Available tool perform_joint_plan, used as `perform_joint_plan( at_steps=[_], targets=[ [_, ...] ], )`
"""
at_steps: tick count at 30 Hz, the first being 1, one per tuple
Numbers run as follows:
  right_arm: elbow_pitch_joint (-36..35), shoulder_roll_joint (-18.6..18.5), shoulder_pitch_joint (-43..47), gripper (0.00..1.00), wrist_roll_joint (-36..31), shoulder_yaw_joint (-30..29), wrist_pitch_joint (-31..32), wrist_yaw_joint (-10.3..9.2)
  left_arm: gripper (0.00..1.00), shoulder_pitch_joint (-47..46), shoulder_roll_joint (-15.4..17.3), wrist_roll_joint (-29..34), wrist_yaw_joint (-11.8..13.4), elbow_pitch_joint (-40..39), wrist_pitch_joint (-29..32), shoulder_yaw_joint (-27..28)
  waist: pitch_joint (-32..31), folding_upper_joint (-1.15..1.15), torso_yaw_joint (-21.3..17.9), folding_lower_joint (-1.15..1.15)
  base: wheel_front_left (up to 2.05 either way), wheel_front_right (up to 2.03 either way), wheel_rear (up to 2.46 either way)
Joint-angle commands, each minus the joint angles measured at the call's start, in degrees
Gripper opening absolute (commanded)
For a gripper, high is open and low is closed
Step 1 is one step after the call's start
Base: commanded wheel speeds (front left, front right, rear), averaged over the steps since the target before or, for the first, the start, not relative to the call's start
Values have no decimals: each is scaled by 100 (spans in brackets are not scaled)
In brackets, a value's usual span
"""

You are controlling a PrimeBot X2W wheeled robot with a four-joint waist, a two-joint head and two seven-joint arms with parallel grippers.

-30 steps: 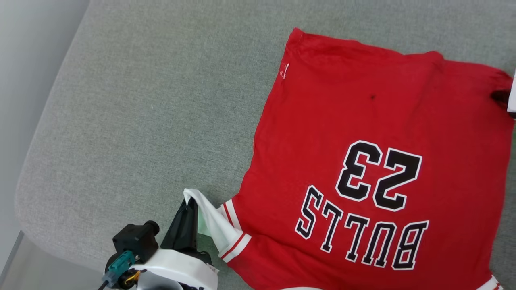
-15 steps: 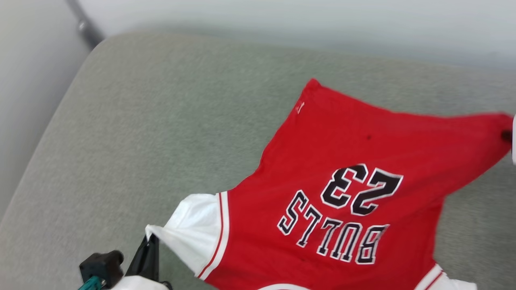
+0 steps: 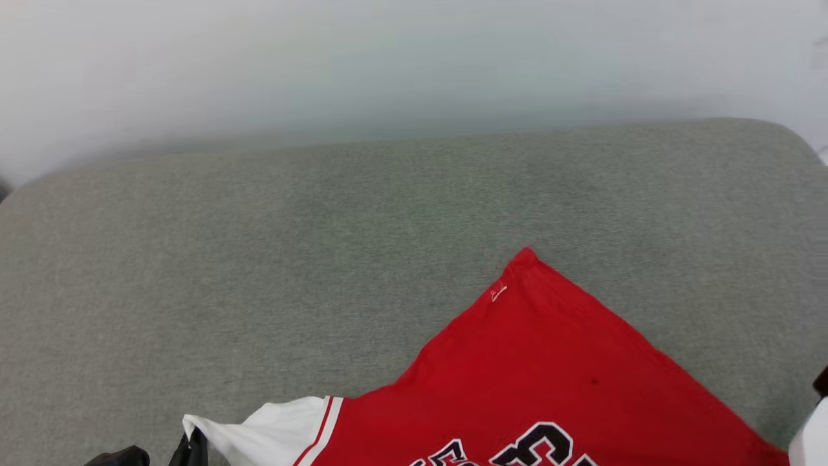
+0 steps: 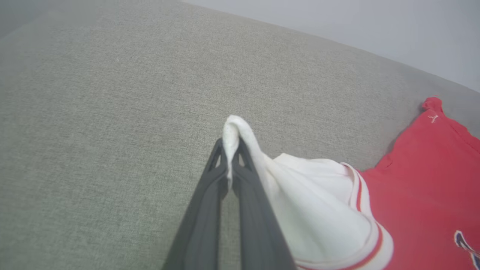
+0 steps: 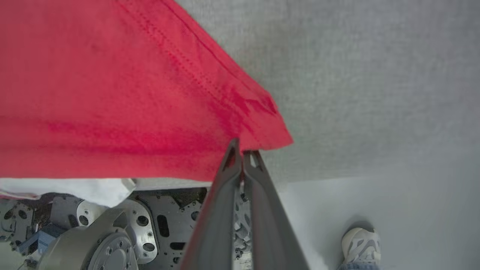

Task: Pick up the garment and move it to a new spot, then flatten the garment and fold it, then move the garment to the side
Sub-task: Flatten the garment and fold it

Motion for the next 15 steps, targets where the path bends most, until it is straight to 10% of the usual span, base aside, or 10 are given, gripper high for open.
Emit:
perform_joint_plan(
  at_steps=[1,3,15],
  targets=[
    [-34,178,350,9,11,-98,-89,-6,0,93,48,-45,40,27,29,56,-157,0,-327,1,0,0,0],
    [-59,364,588,100,13,-183,-225,-5,0,115,68,-74,33,64,55,65,-168,0,-407,1,0,0,0],
    [-407,547,-176,100,32,-199,-2892,-5,0,-68,138,-43,-53,-25,141,5,48,0,-359,1,0,0,0]
  ],
)
